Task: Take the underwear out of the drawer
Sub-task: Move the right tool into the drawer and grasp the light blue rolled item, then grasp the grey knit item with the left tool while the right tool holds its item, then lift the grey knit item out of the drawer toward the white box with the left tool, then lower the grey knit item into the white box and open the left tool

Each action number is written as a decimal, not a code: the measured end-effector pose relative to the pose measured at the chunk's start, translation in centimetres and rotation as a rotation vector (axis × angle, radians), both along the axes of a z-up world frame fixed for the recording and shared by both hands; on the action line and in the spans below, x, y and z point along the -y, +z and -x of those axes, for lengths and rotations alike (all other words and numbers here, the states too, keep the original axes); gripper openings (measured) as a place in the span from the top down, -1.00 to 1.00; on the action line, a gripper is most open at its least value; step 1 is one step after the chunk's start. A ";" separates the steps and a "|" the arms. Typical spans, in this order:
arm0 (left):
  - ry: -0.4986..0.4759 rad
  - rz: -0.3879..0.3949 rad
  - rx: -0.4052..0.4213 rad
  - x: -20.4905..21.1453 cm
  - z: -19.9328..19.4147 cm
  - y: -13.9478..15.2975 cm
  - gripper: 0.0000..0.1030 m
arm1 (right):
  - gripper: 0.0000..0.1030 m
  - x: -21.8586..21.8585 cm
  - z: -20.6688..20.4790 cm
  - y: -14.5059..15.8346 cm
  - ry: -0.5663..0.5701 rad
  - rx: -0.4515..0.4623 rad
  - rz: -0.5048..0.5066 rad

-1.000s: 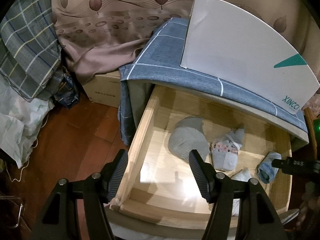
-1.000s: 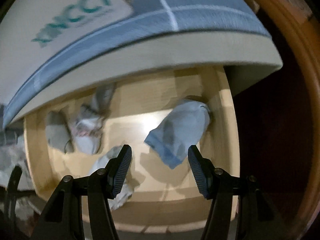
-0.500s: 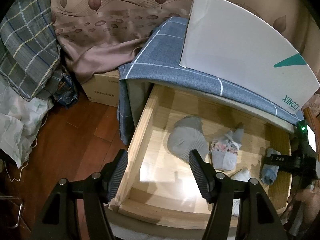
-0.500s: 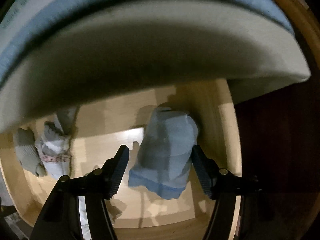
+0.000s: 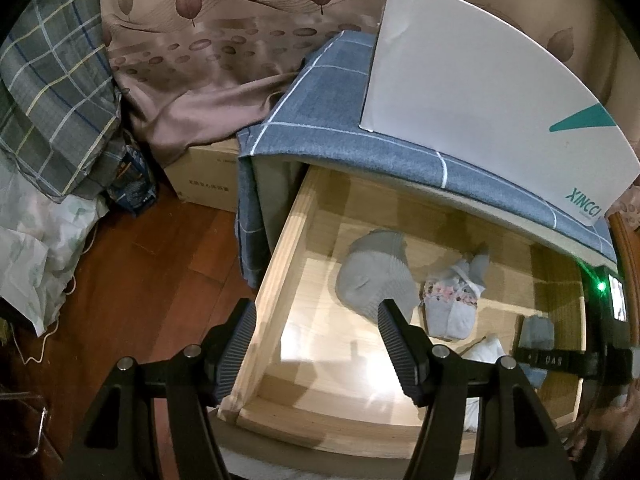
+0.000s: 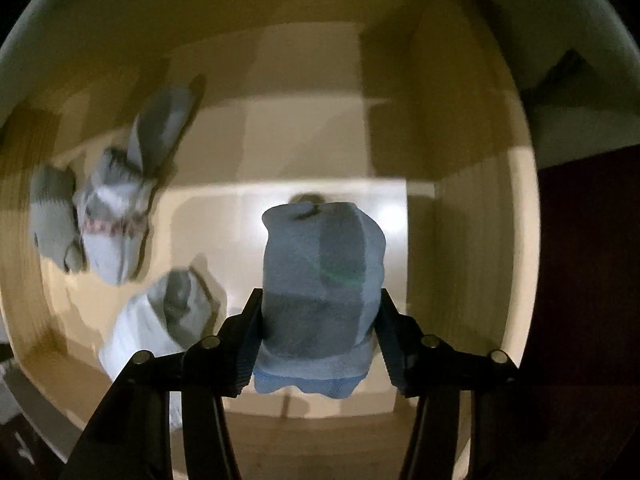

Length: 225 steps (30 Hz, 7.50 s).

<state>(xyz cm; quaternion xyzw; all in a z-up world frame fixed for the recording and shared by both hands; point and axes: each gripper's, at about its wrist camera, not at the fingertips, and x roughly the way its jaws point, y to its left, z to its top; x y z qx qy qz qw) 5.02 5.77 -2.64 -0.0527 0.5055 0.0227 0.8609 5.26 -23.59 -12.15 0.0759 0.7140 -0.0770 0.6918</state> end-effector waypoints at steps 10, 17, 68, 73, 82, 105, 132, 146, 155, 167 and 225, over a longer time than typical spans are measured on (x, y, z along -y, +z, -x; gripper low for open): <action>-0.024 -0.012 -0.047 0.3 -0.3 -0.7 -0.26 | 0.07 -1.0 3.3 -0.3 0.086 -0.077 -0.031; -0.078 0.002 -0.145 1.0 -1.2 -2.5 -0.26 | 0.09 -0.5 4.9 -0.6 0.064 -0.074 -0.090; -0.560 -0.275 -0.279 9.1 -10.8 -10.0 -0.26 | 0.10 1.9 4.3 -1.0 0.085 -0.103 -0.141; -0.555 -0.226 -0.310 8.7 -12.3 -10.2 -0.02 | 0.09 2.0 4.3 -1.3 0.080 -0.104 -0.151; -0.568 -0.234 -0.345 8.3 -11.7 -10.1 0.13 | 0.09 2.3 4.3 -1.4 0.071 -0.101 -0.162; -0.646 -0.240 -0.562 9.3 -7.8 -11.0 0.13 | 0.09 2.2 4.3 -1.6 0.067 -0.100 -0.166; -0.376 -0.006 -0.548 5.6 -6.1 -9.2 -0.20 | 0.07 2.2 4.3 -1.6 0.058 -0.096 -0.182; -0.237 0.010 -0.663 6.6 -8.1 -13.4 -0.34 | 0.06 2.4 4.3 -1.8 0.051 -0.094 -0.204; -0.275 0.026 -0.640 5.6 -7.6 -12.2 0.10 | 0.06 2.7 4.2 -1.8 0.053 -0.096 -0.204; -0.368 -0.020 -0.470 7.2 -4.5 -6.8 0.20 | 0.06 2.1 4.2 -1.8 0.072 -0.100 -0.170; -0.325 -0.068 0.323 8.9 -13.2 19.4 0.18 | 0.12 2.2 4.9 -1.4 0.065 -0.083 -0.138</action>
